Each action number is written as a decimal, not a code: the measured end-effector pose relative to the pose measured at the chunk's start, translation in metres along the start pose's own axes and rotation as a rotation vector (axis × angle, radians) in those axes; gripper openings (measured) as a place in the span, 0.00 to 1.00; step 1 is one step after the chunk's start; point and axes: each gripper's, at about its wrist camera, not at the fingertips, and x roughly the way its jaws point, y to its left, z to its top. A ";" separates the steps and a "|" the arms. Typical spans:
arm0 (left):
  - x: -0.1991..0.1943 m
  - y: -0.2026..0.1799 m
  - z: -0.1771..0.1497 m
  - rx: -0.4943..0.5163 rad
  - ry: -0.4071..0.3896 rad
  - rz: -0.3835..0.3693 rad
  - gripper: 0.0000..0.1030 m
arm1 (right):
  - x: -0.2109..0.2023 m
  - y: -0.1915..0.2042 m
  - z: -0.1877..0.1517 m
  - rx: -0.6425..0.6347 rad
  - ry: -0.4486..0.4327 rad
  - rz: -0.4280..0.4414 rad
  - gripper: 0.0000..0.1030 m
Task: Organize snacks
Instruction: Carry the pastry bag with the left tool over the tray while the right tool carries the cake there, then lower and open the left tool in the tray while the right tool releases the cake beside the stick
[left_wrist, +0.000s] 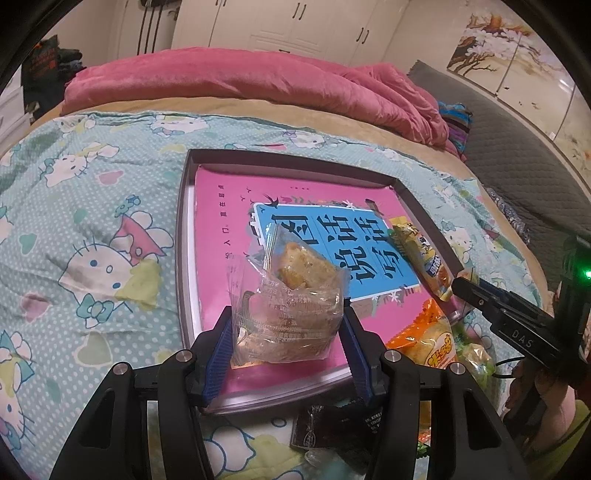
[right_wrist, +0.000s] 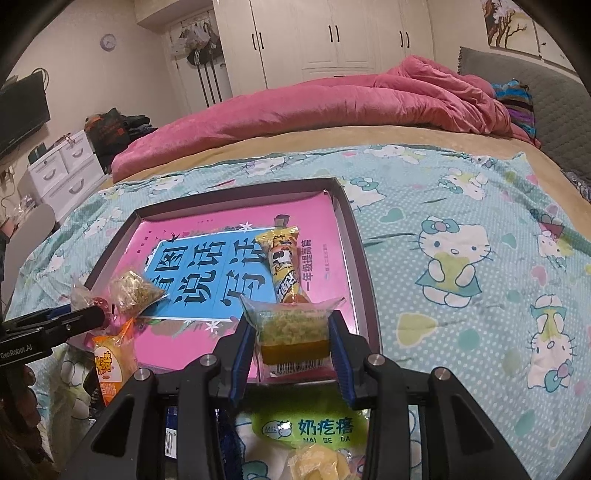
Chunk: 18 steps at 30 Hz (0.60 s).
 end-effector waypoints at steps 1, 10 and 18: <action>0.000 0.000 0.000 -0.001 0.001 0.000 0.55 | 0.000 0.000 0.000 0.000 0.001 -0.002 0.39; -0.002 0.000 -0.001 -0.004 0.002 -0.001 0.56 | 0.000 -0.001 -0.002 0.009 0.023 0.000 0.39; -0.003 0.001 -0.002 -0.011 0.004 -0.001 0.56 | -0.002 0.000 -0.003 0.005 0.028 -0.011 0.40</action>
